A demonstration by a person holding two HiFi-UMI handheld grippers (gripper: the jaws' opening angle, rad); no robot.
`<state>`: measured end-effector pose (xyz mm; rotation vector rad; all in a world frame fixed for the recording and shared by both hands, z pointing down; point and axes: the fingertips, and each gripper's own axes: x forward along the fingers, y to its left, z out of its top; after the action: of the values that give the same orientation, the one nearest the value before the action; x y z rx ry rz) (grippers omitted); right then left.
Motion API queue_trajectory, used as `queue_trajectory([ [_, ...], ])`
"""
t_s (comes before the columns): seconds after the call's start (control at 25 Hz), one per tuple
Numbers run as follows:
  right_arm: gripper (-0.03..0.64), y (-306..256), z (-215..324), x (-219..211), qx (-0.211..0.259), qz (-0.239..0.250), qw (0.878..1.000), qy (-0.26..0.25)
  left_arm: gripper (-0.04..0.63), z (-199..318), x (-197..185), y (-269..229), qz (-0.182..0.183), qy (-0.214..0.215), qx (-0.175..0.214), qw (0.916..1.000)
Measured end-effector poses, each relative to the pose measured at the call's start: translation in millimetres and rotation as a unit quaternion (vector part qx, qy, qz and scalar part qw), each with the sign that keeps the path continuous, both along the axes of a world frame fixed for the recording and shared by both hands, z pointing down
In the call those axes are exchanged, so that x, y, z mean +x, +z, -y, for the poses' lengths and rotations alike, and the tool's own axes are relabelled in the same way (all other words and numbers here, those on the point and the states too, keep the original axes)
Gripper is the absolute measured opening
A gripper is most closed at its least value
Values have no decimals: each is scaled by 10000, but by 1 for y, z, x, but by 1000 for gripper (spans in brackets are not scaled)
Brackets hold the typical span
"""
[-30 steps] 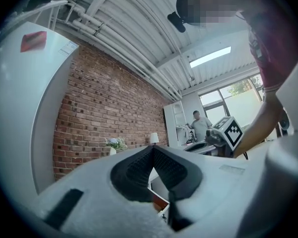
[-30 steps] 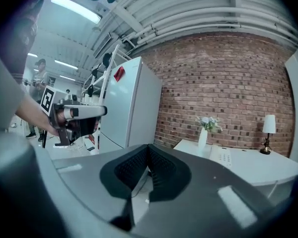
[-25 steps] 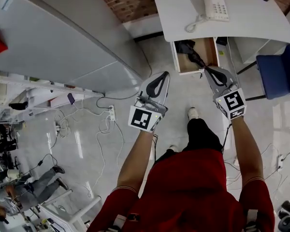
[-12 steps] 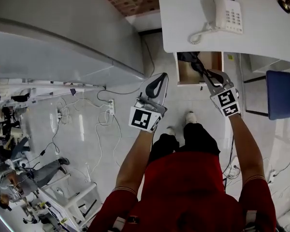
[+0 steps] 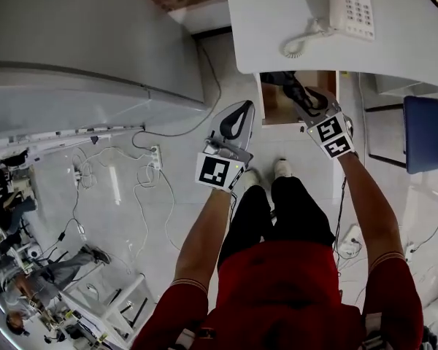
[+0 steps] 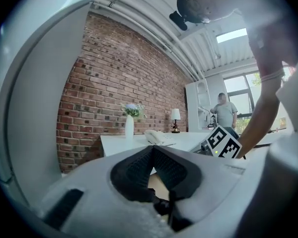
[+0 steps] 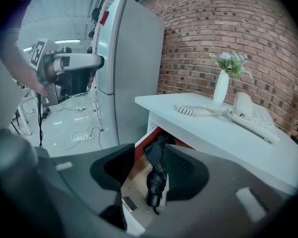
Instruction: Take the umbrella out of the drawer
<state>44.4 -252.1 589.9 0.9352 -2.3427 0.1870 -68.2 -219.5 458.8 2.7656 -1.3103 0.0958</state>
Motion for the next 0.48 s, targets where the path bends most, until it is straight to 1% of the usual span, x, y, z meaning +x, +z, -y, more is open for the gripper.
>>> queue_trajectory([
  [0.08,196,20,9,-4,-48,-150,9999,-52,-2,6,-5,14,-60,-57,-35,10000],
  [0.28,218,74,30,-9,-271,-495,9984,-67,-2,17,-17,48,-100,-167,-141,9997],
  [0.48,250,106,53,-6,-459,-710,9964,-56,-2,37,-16,68,-47,-206,-182,9996],
])
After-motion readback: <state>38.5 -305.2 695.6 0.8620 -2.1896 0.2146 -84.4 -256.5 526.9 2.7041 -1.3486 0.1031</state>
